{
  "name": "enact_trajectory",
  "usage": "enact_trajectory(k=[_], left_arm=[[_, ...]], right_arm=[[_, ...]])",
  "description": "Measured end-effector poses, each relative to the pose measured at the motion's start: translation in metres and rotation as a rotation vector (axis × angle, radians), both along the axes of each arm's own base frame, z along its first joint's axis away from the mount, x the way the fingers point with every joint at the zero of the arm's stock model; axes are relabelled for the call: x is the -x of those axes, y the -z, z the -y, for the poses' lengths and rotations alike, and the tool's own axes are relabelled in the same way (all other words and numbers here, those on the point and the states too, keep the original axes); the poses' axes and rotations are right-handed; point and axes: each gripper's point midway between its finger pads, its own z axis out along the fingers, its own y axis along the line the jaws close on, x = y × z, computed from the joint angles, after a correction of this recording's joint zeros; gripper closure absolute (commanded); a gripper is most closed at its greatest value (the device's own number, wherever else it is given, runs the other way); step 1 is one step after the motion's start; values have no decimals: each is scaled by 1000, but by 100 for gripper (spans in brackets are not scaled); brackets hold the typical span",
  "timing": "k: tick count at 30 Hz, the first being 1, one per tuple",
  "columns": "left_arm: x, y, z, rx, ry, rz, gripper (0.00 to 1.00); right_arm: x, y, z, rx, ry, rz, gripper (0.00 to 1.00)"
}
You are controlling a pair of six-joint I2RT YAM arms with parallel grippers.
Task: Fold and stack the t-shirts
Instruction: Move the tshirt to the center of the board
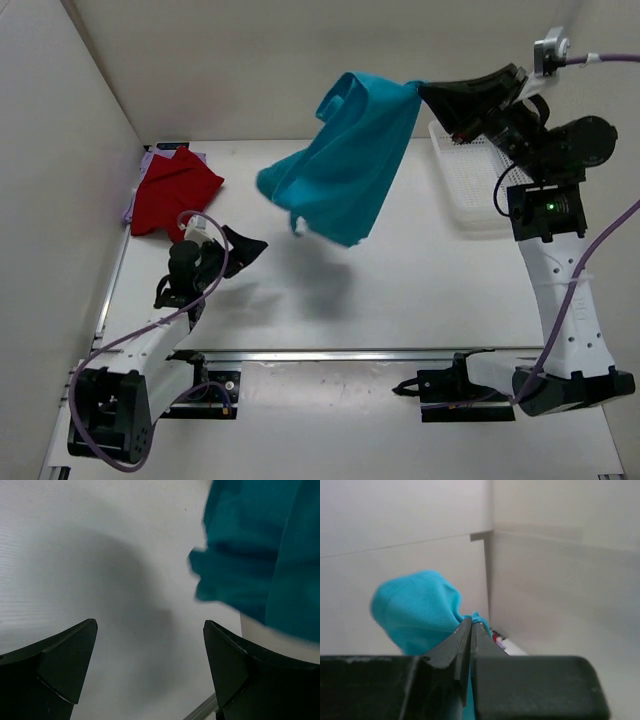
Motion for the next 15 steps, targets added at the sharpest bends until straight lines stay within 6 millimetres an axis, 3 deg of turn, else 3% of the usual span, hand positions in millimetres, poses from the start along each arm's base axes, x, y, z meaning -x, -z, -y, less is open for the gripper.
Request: enact_trajectory(k=[3, 5, 7, 9, 12, 15], left_arm=[[-4, -8, -17, 1, -56, 21, 1], [-5, -9, -23, -6, -74, 15, 1], [-5, -9, -25, -11, -80, 6, 2], [-5, -7, -25, -11, -82, -1, 1], [-1, -2, -21, -23, -69, -19, 1], [4, 6, -18, -72, -61, -40, 2]], right_arm=[[-17, 45, 9, -24, -37, -93, 100], [-44, 88, 8, -41, -55, -209, 100], [-82, 139, 2, -44, -59, -358, 100], [-135, 203, -9, -39, -51, -539, 100], [-211, 313, -28, 3, -40, -846, 100], [-282, 383, -45, 73, 10, -1021, 100]])
